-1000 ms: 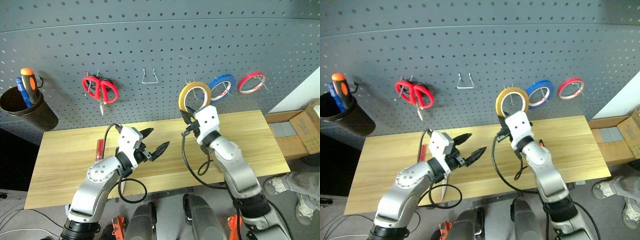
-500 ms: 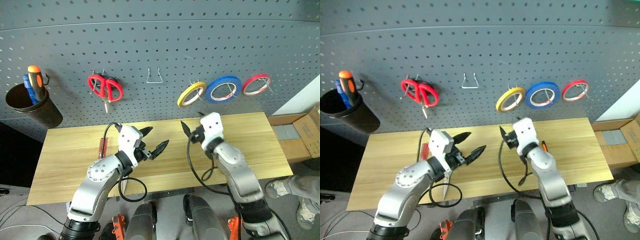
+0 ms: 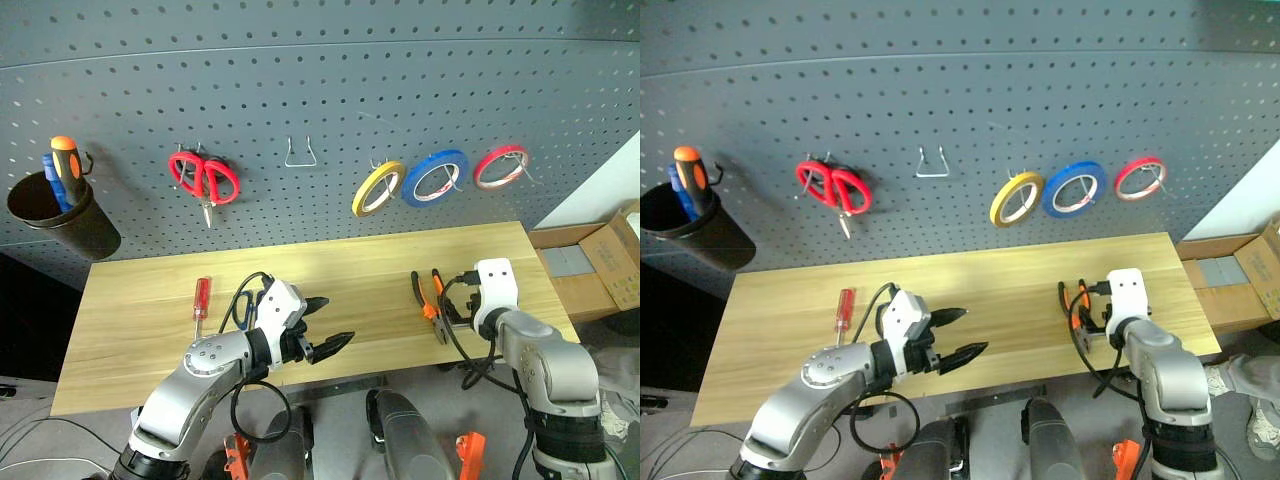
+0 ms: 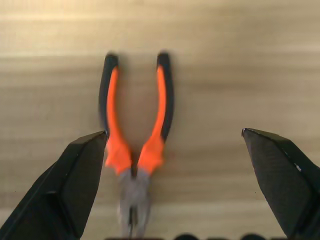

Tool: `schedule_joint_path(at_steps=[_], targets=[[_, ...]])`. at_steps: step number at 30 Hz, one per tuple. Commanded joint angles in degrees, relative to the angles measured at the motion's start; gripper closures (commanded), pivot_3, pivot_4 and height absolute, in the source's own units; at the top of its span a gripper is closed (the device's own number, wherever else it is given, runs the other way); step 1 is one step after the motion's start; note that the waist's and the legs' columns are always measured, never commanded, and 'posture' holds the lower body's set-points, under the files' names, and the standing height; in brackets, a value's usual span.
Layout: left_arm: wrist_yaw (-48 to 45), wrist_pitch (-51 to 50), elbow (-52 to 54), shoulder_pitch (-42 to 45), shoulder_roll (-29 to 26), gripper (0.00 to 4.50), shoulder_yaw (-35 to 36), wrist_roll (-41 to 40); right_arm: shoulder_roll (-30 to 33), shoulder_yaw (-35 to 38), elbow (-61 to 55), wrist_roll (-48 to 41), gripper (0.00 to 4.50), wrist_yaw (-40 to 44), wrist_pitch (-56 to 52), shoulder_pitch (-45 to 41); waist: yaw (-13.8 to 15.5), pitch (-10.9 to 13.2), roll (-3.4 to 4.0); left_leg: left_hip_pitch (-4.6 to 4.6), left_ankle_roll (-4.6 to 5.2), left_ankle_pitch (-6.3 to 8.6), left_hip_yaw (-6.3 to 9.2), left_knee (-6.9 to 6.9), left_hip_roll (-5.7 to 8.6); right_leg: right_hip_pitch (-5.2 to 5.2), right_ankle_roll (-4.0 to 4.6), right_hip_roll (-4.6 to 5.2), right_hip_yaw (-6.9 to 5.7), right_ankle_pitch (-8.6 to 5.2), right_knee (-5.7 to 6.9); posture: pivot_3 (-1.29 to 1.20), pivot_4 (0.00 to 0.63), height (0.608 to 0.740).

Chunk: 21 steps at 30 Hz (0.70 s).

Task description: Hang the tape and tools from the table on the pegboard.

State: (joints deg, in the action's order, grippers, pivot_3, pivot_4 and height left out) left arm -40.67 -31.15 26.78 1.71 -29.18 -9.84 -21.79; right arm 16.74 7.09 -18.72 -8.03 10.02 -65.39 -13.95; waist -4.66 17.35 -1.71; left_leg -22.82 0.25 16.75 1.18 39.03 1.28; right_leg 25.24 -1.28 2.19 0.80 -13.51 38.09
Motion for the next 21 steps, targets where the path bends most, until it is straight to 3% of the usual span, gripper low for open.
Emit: schedule_joint_path(at_steps=[1, 5, 21], targets=[[-0.28, -0.41, 3.34, -1.09, -0.43, 0.38, -0.36, -0.96, -0.22, -0.53, 0.6, -1.85, 0.03, 1.5, -1.91, -0.76, 0.01, 0.0, 0.01, -0.02, 0.0, 0.0, 0.01, -0.01, 0.0, 0.02, 0.02, 0.0, 0.0, -0.01, 0.0, -0.11, 0.298, 0.74], [0.19, -0.82, 3.87, -1.89, -0.48, 0.38, 0.13, -0.94, 0.46, -2.95, 1.83, -2.87, 0.03, 3.41, -3.87, -1.61, 0.02, 0.0, 0.01, -0.08, 0.01, 0.01, -0.02, 0.0, 0.02, 0.02, 0.01, 0.04, 0.02, -0.01, -0.07, -0.1, 0.3, 0.74], [2.85, -0.87, 4.34, -2.42, -0.55, 0.38, 1.04, 0.02, 1.61, -5.88, 17.1, -0.71, 0.03, 4.01, 4.45, -7.17, 0.15, 0.0, 0.01, -0.07, 0.01, 0.0, -0.01, 0.03, 0.03, 0.01, 0.01, 0.05, 0.01, 0.0, -0.04, -0.07, 0.296, 0.74]])
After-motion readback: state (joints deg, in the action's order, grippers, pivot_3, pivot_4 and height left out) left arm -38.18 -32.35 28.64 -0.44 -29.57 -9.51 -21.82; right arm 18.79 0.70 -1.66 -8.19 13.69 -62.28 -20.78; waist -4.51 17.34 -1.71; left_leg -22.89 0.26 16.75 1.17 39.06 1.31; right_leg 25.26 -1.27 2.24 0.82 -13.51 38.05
